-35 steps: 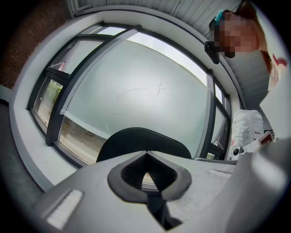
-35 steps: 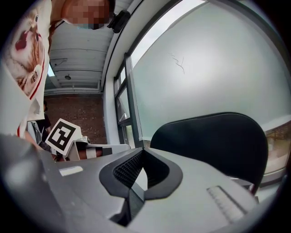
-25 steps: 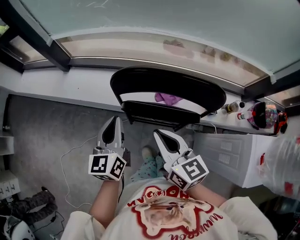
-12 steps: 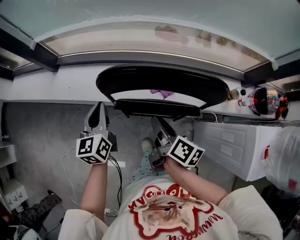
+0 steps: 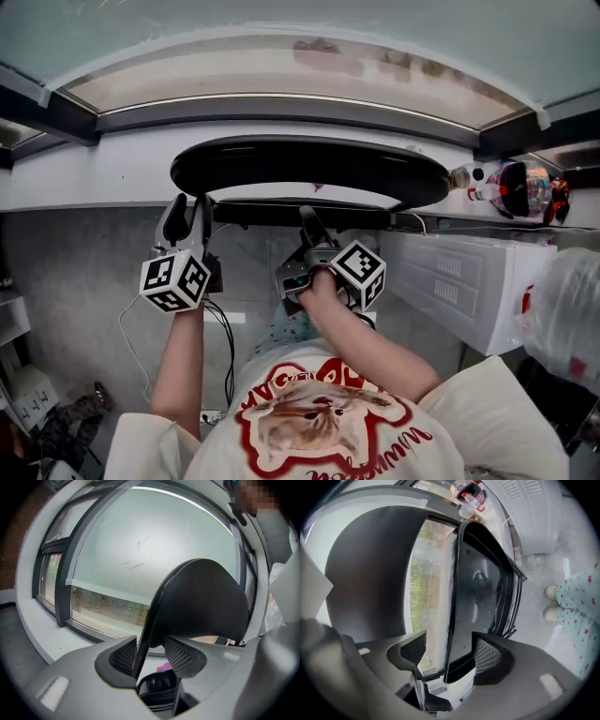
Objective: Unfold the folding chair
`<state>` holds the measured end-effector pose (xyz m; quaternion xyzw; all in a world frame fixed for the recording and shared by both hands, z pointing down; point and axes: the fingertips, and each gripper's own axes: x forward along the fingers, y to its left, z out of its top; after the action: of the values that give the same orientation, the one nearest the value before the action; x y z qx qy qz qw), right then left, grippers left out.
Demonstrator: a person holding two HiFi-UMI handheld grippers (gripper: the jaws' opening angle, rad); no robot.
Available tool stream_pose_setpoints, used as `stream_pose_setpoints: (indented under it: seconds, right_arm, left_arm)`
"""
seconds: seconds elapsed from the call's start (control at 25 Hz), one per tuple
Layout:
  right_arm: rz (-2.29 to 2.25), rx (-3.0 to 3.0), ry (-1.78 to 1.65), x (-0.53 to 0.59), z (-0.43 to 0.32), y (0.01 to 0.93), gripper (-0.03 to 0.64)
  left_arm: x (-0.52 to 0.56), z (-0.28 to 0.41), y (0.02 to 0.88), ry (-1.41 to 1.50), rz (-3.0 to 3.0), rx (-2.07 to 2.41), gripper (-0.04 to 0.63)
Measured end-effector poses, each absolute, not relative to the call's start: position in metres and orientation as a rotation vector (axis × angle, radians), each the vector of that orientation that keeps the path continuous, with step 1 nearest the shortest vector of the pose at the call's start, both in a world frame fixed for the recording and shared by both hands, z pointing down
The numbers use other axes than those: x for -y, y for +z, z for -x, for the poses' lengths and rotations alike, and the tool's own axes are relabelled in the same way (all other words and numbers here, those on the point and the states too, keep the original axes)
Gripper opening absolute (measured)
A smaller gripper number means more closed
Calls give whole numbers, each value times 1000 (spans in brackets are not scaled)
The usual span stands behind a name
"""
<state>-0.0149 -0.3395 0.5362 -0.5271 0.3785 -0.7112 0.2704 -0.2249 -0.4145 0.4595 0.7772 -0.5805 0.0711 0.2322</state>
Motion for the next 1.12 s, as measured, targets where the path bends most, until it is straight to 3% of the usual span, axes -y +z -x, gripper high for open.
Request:
stream_pose_setpoints:
  seconds: [0.76,0.84,1.0,1.12]
  right_arm:
    - [1458,-816,-1930,379,13,574,264]
    - [1451,-827,-1927,379,15,574,268]
    - [1444,-826,-1933,373,17,573,256]
    - [1436,-845,-1920,364,19,572,253]
  left_arm:
    - [439,207,526,403,-2214,1294,224]
    - [442,209,534,427,-2203,1298,218]
    - [448,213,540,513,-2210,1378,121]
    - [448,214,540,559,-2241,1398,109]
